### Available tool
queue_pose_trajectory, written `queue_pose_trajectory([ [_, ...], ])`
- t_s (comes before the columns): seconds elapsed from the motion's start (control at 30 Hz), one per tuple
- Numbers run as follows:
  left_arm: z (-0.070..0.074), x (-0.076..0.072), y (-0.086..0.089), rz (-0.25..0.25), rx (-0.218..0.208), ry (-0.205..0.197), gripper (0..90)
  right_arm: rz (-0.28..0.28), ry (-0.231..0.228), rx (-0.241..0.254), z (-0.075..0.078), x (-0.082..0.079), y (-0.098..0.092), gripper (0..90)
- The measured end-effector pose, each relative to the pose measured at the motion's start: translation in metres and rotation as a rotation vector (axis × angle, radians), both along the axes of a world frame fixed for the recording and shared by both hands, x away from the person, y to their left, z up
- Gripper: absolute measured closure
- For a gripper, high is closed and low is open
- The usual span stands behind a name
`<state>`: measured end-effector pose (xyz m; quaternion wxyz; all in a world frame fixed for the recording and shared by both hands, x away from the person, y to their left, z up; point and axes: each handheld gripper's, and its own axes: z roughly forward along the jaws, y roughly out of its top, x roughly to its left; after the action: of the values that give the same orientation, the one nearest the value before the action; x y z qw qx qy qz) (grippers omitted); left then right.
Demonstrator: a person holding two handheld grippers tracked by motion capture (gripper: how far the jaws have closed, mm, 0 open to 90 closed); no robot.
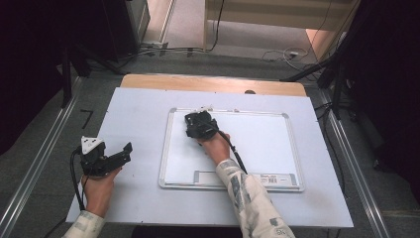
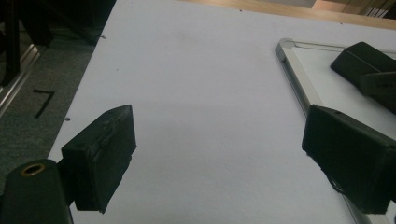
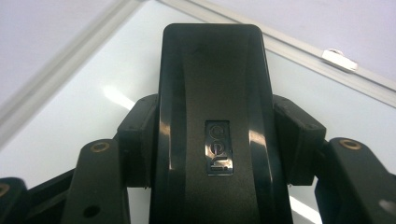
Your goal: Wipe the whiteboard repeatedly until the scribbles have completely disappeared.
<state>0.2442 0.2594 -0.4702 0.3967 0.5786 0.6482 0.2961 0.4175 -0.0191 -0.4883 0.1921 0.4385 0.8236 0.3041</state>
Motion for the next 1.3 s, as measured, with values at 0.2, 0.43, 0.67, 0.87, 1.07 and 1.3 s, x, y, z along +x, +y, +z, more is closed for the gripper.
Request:
queue_pose_trajectory([
  [0.2,0.0,-0.001,0.0,0.002,0.0,0.002,10.3,-0.051,-0.001,0.004,0.0,0.011,-0.012,37.6],
  [0.43,-0.001,0.001,-0.001,-0.001,0.006,0.006,10.2,-0.076,-0.005,0.004,0.0,0.02,-0.006,37.6],
  [0.67,-0.002,0.005,-0.005,-0.011,0.007,0.008,10.2,-0.044,-0.014,0.008,-0.001,0.012,0.015,37.6],
  [0.87,-0.001,0.004,-0.003,-0.006,0.008,0.006,10.3,-0.003,-0.011,0.005,-0.001,-0.003,0.024,37.6],
  [1.07,-0.001,0.004,-0.004,-0.01,0.008,0.006,10.3,0.056,-0.007,0.003,-0.002,-0.024,0.024,37.5],
  [1.3,-0.001,0.004,-0.004,-0.008,0.006,0.006,10.3,0.138,-0.01,-0.009,-0.003,-0.056,0.014,37.5],
])
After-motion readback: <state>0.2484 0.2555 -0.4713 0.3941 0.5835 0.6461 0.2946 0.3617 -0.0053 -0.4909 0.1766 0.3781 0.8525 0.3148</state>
